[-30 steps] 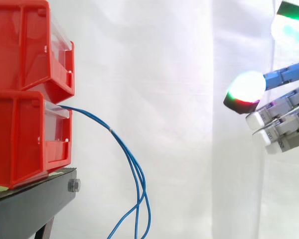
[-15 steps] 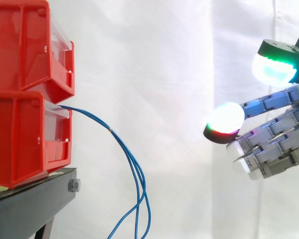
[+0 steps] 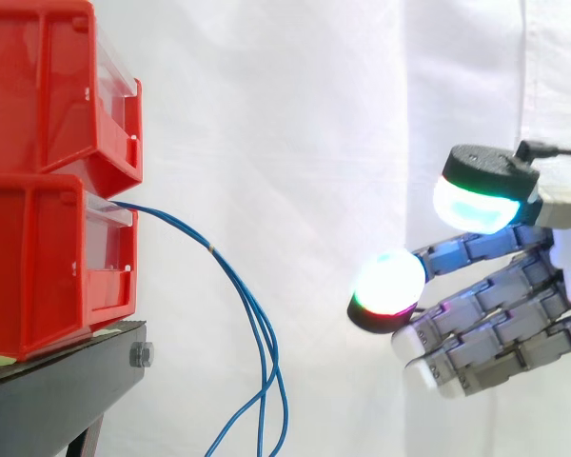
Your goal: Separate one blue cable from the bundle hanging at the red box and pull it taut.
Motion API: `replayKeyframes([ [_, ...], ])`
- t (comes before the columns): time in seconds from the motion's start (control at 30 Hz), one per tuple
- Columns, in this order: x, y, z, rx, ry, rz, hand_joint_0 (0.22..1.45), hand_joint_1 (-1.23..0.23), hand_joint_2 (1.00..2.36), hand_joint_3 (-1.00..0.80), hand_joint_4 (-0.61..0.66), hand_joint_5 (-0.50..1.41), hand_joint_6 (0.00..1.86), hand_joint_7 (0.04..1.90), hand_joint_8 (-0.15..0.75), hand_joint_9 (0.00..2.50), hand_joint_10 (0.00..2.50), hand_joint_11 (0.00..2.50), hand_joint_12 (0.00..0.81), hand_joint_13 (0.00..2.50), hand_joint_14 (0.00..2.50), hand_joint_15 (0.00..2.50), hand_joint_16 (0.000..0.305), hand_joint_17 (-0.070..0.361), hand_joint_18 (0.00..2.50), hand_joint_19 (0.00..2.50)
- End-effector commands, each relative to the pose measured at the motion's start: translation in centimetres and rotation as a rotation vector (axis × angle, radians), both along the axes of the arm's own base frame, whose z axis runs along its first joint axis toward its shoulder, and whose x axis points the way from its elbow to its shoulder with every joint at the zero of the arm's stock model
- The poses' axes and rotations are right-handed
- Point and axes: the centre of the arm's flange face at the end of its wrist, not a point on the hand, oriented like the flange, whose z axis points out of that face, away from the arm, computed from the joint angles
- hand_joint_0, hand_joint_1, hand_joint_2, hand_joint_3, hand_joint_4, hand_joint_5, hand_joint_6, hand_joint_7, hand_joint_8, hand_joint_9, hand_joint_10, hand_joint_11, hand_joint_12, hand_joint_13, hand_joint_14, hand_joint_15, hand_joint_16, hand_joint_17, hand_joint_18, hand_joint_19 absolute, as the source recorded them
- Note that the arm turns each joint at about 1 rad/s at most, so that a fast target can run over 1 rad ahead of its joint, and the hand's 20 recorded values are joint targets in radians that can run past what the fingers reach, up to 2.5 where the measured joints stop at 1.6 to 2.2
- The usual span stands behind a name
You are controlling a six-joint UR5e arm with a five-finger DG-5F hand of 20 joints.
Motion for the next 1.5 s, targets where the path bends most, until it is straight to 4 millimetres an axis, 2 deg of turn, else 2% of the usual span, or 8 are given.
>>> replayKeyframes([
  [0.0, 0.9, -0.1, -0.9, 0.001, 0.000, -0.004, 0.53, -0.65, 1.00, -0.43, 0.16, -0.23, 0.50, 0.88, 0.227, 0.52, 0.01, 0.41, 0.306, 0.50, 0.01, 0.19, 0.033, 0.074, 0.29, 0.10],
  [0.17, 1.9, 0.0, -1.3, -0.010, -0.019, -0.012, 0.52, -0.65, 1.00, -0.43, 0.17, -0.22, 0.50, 0.89, 0.230, 0.52, 0.01, 0.42, 0.307, 0.51, 0.01, 0.20, 0.033, 0.074, 0.29, 0.09],
  [0.5, 5.4, 0.0, -5.1, 0.048, -0.026, -0.015, 0.52, -0.64, 1.00, -0.44, 0.17, -0.22, 0.50, 0.88, 0.232, 0.53, 0.01, 0.41, 0.308, 0.51, 0.01, 0.19, 0.033, 0.074, 0.29, 0.09],
  [0.73, 6.2, 0.7, -6.1, 0.066, -0.034, 0.009, 0.52, -0.63, 1.00, -0.44, 0.17, -0.22, 0.50, 0.89, 0.232, 0.53, 0.01, 0.42, 0.310, 0.52, 0.01, 0.20, 0.033, 0.074, 0.29, 0.10],
  [0.9, 8.0, 0.8, -8.4, 0.162, -0.061, 0.039, 0.52, -0.63, 1.00, -0.45, 0.17, -0.22, 0.50, 0.89, 0.233, 0.53, 0.01, 0.41, 0.308, 0.52, 0.01, 0.20, 0.033, 0.075, 0.30, 0.10],
  [1.27, 9.6, 1.8, -7.7, 0.195, -0.107, 0.131, 0.51, -0.62, 1.00, -0.48, 0.17, -0.22, 0.50, 0.89, 0.235, 0.54, 0.01, 0.42, 0.313, 0.53, 0.01, 0.21, 0.034, 0.076, 0.31, 0.10],
  [1.33, 10.5, 1.4, -8.7, 0.247, -0.129, 0.144, 0.51, -0.62, 1.00, -0.48, 0.18, -0.22, 0.50, 0.89, 0.237, 0.53, 0.01, 0.43, 0.313, 0.53, 0.01, 0.21, 0.034, 0.076, 0.31, 0.10],
  [1.47, 11.1, 1.8, -8.8, 0.332, -0.154, 0.221, 0.51, -0.63, 1.00, -0.48, 0.18, -0.22, 0.50, 0.89, 0.235, 0.53, 0.01, 0.42, 0.314, 0.53, 0.01, 0.21, 0.034, 0.076, 0.31, 0.10],
])
